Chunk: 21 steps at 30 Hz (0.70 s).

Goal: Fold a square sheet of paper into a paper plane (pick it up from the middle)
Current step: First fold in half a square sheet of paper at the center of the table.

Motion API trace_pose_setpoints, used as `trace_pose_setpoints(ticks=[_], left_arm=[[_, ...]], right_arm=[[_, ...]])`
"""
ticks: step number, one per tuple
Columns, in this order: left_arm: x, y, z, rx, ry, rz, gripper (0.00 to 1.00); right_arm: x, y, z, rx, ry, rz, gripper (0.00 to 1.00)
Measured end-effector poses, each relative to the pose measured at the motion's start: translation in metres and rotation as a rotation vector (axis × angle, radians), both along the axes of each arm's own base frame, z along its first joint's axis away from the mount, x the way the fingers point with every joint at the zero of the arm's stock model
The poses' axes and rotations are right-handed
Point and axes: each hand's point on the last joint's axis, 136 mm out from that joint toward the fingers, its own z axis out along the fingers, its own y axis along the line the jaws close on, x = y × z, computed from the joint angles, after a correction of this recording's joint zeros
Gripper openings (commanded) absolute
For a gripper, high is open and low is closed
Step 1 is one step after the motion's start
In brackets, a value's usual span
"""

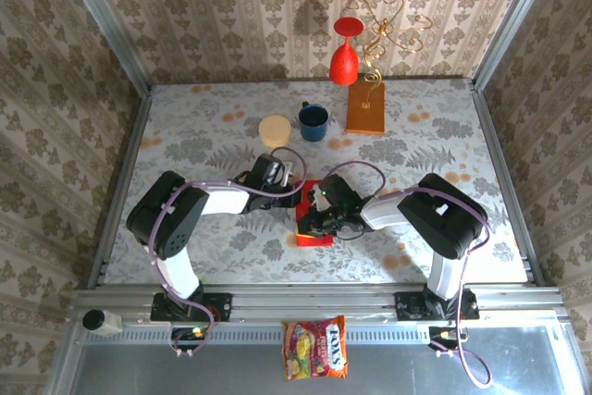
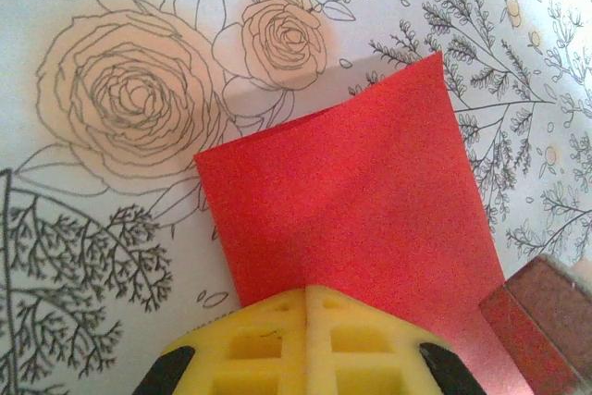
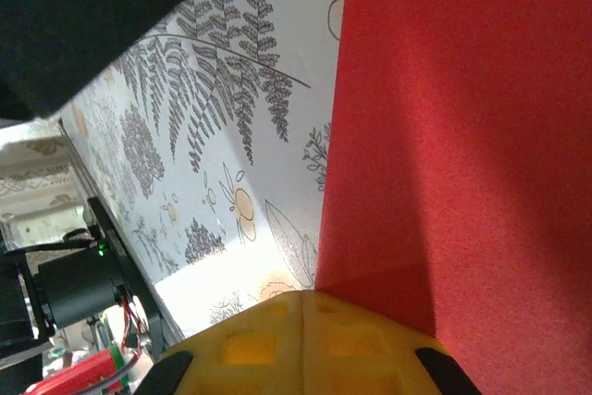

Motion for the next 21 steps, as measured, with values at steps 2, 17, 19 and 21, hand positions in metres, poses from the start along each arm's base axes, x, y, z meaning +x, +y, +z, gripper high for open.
trace_pose_setpoints(ticks=[2, 17, 19, 21], left_arm=[[0.003, -0.002, 0.000, -0.003, 0.020, -0.004, 0.00], [0.020, -0.005, 0.000, -0.019, 0.132, -0.009, 0.00], [0.023, -0.006, 0.000, -0.022, 0.139, -0.009, 0.00], [0.025, -0.007, 0.000, -0.025, 0.147, -0.010, 0.00]], right_arm=[[0.001, 0.000, 0.000, 0.007, -0.008, -0.004, 0.00], [0.012, -0.003, 0.000, 0.024, -0.060, -0.041, 0.00], [0.014, -0.003, 0.000, 0.021, -0.069, -0.048, 0.00], [0.016, -0.003, 0.000, 0.020, -0.074, -0.053, 0.00]])
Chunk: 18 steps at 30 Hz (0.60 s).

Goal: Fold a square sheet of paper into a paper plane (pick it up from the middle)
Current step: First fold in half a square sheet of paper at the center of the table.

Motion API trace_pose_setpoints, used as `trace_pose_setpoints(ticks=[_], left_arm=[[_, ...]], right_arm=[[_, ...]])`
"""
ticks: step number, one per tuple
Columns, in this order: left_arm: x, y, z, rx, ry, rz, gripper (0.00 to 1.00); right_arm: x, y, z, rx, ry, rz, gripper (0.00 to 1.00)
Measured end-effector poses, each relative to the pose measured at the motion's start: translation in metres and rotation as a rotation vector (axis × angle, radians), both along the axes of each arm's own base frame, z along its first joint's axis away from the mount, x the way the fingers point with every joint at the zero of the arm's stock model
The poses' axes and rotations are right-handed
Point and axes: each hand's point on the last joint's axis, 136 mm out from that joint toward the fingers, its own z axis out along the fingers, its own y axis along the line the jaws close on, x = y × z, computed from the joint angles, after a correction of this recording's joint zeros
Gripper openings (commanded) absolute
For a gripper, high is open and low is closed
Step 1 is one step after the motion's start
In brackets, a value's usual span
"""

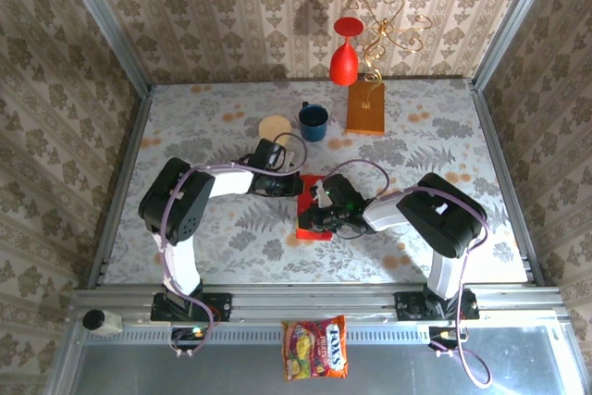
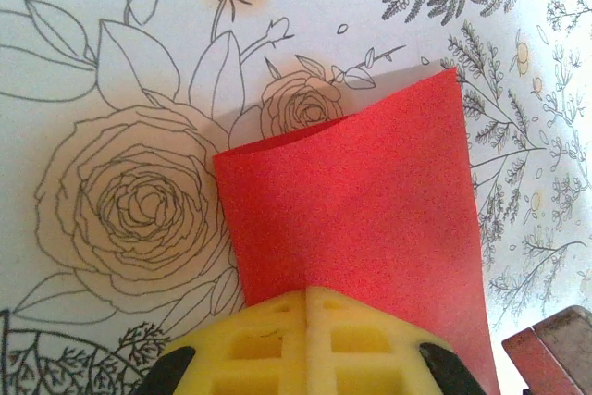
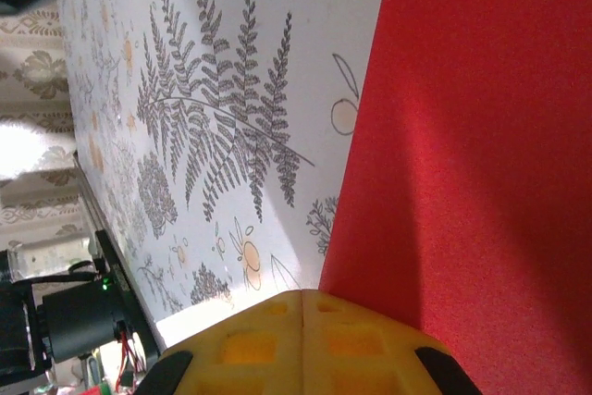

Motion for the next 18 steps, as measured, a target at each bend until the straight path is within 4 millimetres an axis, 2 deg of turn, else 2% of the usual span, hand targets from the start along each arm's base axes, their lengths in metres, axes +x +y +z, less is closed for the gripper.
trace_pose_setpoints(ticks=[8, 15, 18], left_arm=[[0.005, 0.000, 0.000, 0.002, 0.011, 0.007, 0.12], [0.011, -0.001, 0.001, 0.008, 0.017, 0.020, 0.14], [0.021, 0.000, 0.002, 0.016, 0.006, 0.037, 0.14]], right_arm=[[0.001, 0.000, 0.000, 0.001, -0.004, -0.003, 0.00], [0.001, 0.000, 0.000, 0.001, -0.004, -0.003, 0.00], [0.001, 0.000, 0.000, 0.001, -0.003, -0.003, 0.00]])
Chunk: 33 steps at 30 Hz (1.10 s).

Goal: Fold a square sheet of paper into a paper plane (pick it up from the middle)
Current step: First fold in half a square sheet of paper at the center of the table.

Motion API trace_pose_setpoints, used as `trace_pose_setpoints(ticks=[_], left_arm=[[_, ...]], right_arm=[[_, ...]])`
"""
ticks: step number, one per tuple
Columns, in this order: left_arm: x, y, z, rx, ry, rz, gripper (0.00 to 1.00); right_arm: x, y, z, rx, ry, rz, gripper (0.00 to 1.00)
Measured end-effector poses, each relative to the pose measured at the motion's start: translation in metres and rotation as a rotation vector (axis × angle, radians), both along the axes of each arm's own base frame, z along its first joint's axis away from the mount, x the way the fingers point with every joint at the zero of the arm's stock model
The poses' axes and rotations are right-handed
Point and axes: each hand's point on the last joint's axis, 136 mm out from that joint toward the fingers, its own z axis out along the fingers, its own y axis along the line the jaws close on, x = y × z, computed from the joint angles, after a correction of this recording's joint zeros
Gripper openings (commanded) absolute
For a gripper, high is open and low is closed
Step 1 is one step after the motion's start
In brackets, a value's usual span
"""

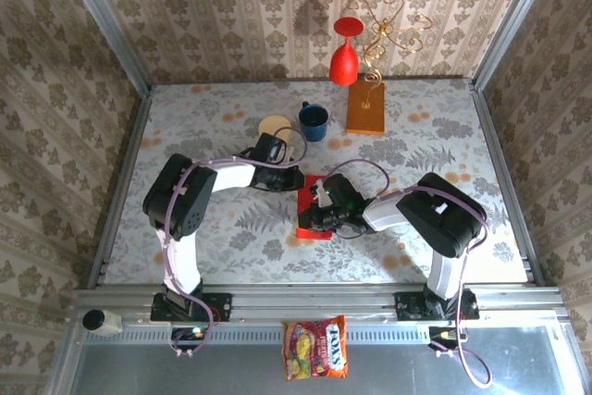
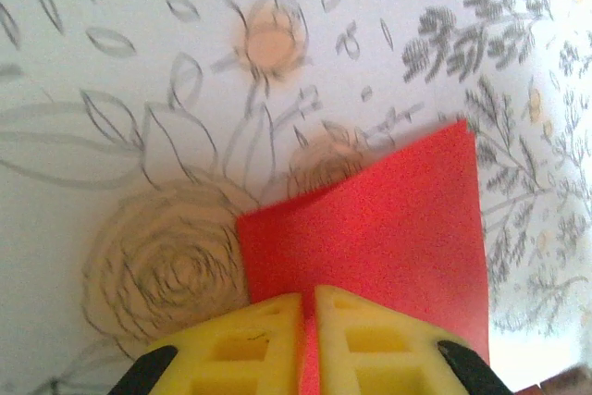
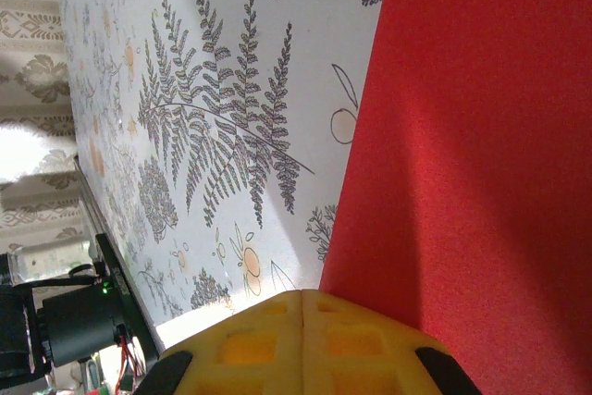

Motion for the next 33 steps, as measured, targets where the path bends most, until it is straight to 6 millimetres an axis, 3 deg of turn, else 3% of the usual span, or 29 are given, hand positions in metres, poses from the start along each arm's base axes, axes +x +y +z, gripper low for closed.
trace_pose_setpoints(ticks=[8, 11, 16, 19, 25, 29, 33], left_arm=[[0.061, 0.022, 0.003, 0.060, -0.101, 0.126, 0.14], [0.078, 0.030, 0.005, 0.077, -0.129, 0.160, 0.14], [0.098, 0.061, 0.010, 0.121, -0.166, 0.242, 0.14], [0.085, 0.070, 0.023, 0.122, -0.181, 0.252, 0.15], [0.031, 0.063, 0.058, 0.080, -0.229, 0.202, 0.15], [-0.009, 0.057, 0.057, 0.074, -0.218, 0.157, 0.16], [-0.041, 0.046, 0.059, 0.072, -0.218, 0.108, 0.20]], right_arm=[[-0.008, 0.001, -0.001, 0.007, 0.027, 0.025, 0.00], [-0.010, 0.001, -0.001, 0.008, 0.035, 0.032, 0.00], [-0.012, 0.002, 0.000, 0.008, 0.047, 0.047, 0.00], [-0.010, 0.001, 0.002, -0.004, 0.066, 0.060, 0.00], [0.003, -0.009, 0.013, -0.061, 0.110, 0.049, 0.00], [0.022, -0.027, 0.056, -0.047, 0.042, -0.011, 0.00], [0.033, -0.058, 0.089, -0.042, -0.045, -0.107, 0.03]])
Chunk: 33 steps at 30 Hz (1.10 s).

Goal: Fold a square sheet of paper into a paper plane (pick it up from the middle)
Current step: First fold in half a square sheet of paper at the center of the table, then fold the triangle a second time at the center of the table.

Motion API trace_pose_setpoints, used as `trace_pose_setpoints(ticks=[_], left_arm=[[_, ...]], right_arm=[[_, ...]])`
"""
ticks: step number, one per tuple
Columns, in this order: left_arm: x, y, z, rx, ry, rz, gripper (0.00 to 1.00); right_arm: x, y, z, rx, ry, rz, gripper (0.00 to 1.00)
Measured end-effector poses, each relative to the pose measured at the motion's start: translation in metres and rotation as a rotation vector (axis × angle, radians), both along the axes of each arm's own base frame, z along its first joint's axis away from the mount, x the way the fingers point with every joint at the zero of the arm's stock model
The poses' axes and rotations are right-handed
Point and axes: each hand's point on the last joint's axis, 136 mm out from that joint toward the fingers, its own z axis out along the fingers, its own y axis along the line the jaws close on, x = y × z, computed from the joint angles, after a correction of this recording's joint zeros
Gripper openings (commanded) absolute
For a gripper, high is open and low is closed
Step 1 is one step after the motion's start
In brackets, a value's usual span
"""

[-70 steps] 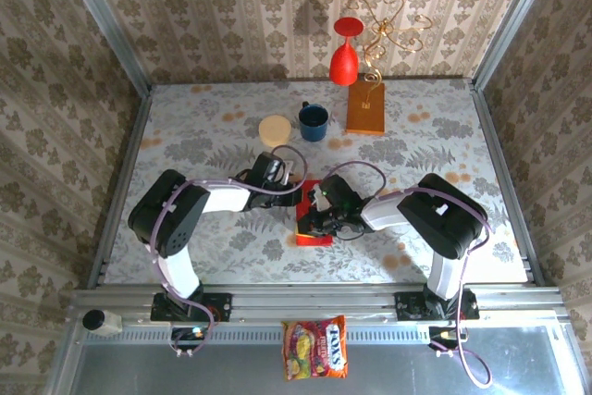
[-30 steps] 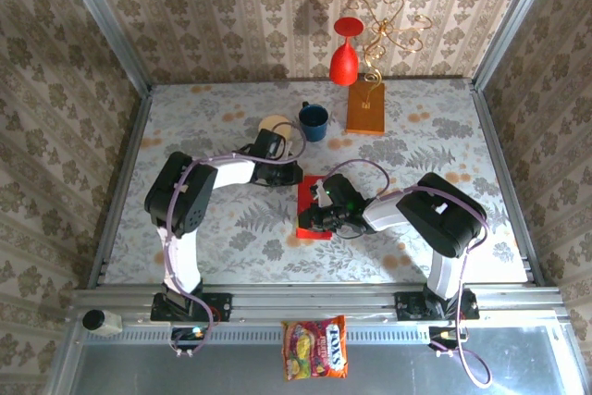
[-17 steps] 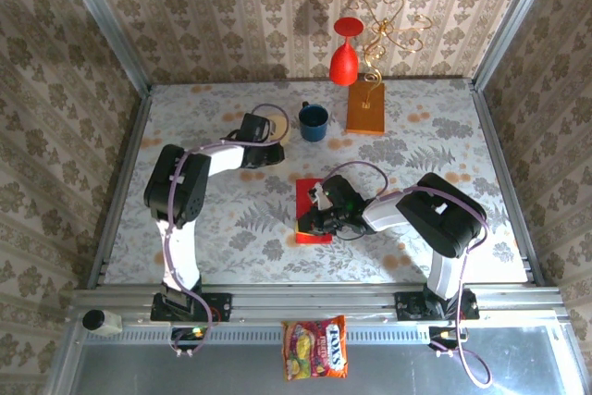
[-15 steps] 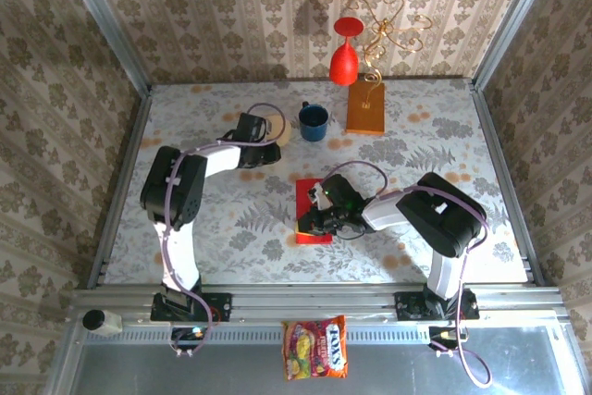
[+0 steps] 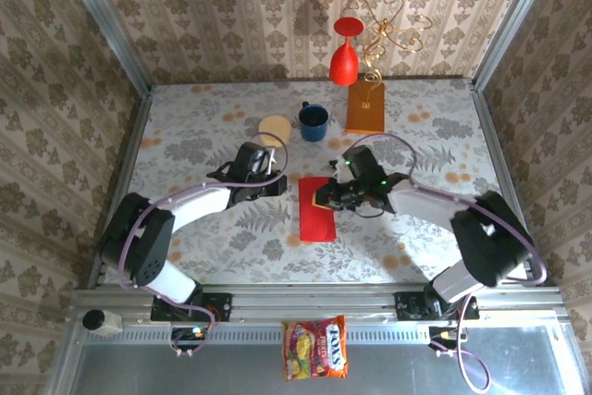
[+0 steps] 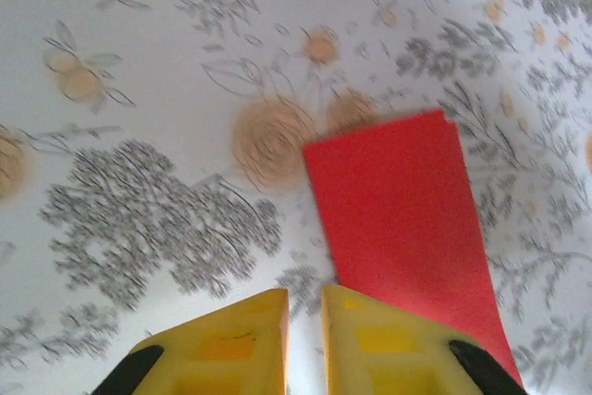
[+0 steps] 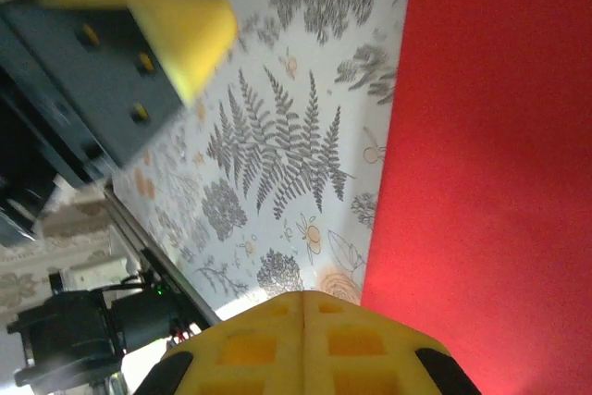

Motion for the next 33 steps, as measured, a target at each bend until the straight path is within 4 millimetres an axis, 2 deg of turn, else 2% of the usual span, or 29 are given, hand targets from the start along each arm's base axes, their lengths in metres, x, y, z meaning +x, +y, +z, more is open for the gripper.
trace_pose_setpoints(ticks=[1, 3, 6, 8, 12, 16, 21, 33], left_arm=[[-0.005, -0.004, 0.001, 0.000, -0.002, -0.011, 0.20], [-0.018, -0.016, 0.005, -0.003, -0.011, -0.050, 0.21], [-0.036, -0.034, 0.005, 0.002, -0.014, -0.109, 0.21], [-0.046, -0.043, 0.002, 0.013, -0.011, -0.142, 0.21], [-0.054, -0.054, -0.012, 0.048, 0.009, -0.174, 0.20], [-0.055, -0.057, -0.027, 0.078, 0.032, -0.181, 0.19], [-0.054, -0.057, -0.040, 0.106, 0.051, -0.180, 0.16], [-0.052, -0.055, -0.052, 0.132, 0.055, -0.172, 0.15]], right_arm=[[-0.001, -0.009, 0.000, -0.011, -0.006, -0.024, 0.08], [-0.010, -0.027, -0.008, -0.053, 0.007, -0.064, 0.24], [-0.033, -0.047, -0.032, -0.123, 0.054, -0.087, 0.34], [-0.047, -0.059, -0.047, -0.164, 0.090, -0.099, 0.38], [-0.066, -0.073, -0.069, -0.210, 0.139, -0.109, 0.40], [-0.072, -0.075, -0.075, -0.218, 0.155, -0.106, 0.41], [-0.071, -0.068, -0.077, -0.203, 0.156, -0.095, 0.40], [-0.069, -0.049, -0.081, -0.187, 0.178, -0.052, 0.33]])
